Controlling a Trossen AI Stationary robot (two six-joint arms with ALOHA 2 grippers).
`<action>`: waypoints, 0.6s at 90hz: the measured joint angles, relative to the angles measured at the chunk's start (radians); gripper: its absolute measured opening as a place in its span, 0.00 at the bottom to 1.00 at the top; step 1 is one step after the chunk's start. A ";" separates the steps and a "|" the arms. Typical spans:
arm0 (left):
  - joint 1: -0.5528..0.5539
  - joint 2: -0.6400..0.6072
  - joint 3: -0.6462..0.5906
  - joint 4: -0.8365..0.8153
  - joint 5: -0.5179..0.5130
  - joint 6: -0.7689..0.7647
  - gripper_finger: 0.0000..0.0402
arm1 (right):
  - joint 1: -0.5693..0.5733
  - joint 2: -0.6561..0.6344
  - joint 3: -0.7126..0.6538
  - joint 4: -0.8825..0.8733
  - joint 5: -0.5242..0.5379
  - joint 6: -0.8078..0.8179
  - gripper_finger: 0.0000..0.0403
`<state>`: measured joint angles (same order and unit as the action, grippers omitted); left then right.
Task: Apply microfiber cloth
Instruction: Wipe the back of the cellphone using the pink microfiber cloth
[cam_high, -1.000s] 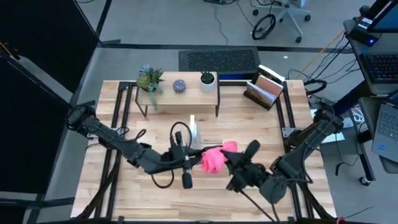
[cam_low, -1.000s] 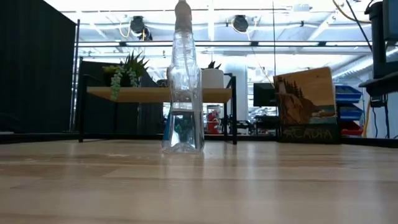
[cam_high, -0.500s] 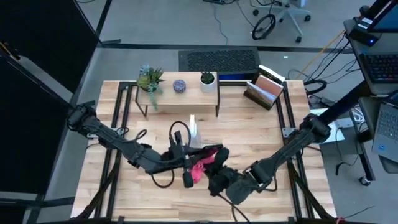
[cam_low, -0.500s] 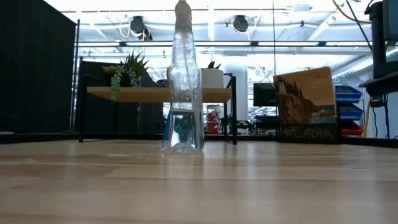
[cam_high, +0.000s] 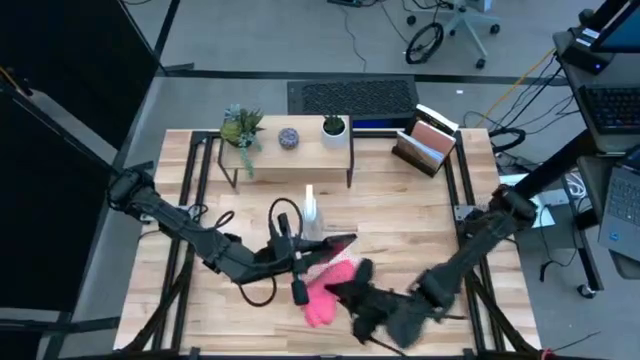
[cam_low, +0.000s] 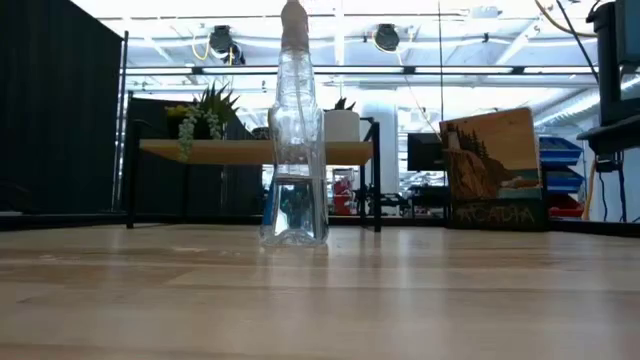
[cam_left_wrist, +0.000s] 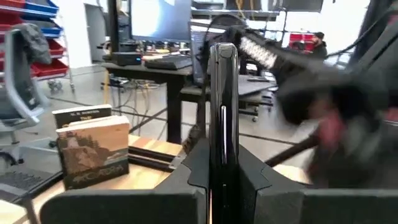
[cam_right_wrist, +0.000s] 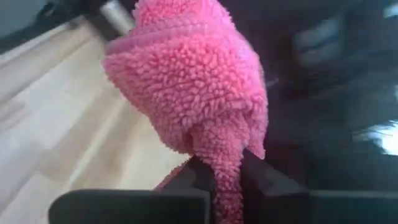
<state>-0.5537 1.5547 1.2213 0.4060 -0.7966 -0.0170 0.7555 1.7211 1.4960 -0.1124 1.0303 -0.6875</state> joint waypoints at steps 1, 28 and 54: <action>0.000 0.000 0.000 0.000 -0.001 0.000 0.03 | 0.006 -0.006 0.001 0.002 0.018 -0.005 0.02; 0.013 0.000 -0.001 -0.022 0.098 -0.034 0.03 | -0.011 -0.076 0.000 -0.048 0.280 0.036 0.02; 0.020 0.000 -0.004 0.005 0.097 -0.028 0.03 | -0.134 0.027 -0.029 -0.104 -0.002 0.211 0.02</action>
<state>-0.5339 1.5543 1.2171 0.4105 -0.6998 -0.0446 0.6215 1.7479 1.4668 -0.2161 1.0287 -0.4765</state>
